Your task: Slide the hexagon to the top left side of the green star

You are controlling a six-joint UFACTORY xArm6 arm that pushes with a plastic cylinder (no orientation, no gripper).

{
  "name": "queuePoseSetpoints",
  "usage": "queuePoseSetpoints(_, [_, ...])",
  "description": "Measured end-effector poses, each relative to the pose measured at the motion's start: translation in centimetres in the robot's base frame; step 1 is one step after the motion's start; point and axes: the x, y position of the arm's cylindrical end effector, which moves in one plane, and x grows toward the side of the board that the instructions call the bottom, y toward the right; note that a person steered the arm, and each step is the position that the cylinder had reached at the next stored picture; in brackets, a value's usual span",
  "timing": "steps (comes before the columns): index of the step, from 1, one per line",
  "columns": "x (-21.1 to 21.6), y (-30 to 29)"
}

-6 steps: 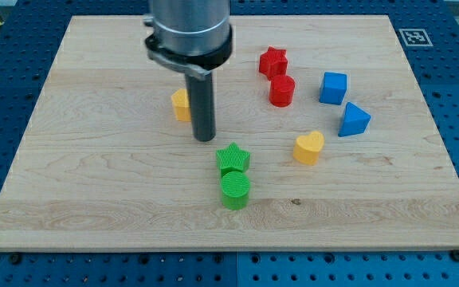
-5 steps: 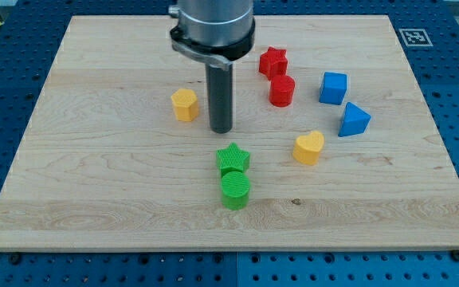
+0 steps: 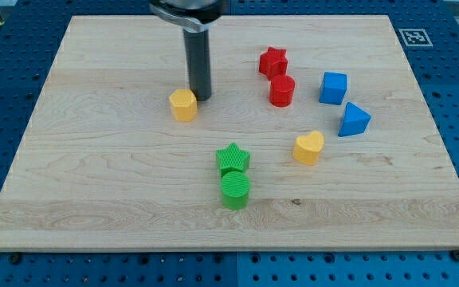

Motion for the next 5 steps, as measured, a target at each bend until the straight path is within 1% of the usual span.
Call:
queuePoseSetpoints(2, [0.0, -0.6])
queuePoseSetpoints(3, [0.1, -2.6])
queuePoseSetpoints(4, [1.5, -4.5])
queuePoseSetpoints(5, [3.4, -5.1])
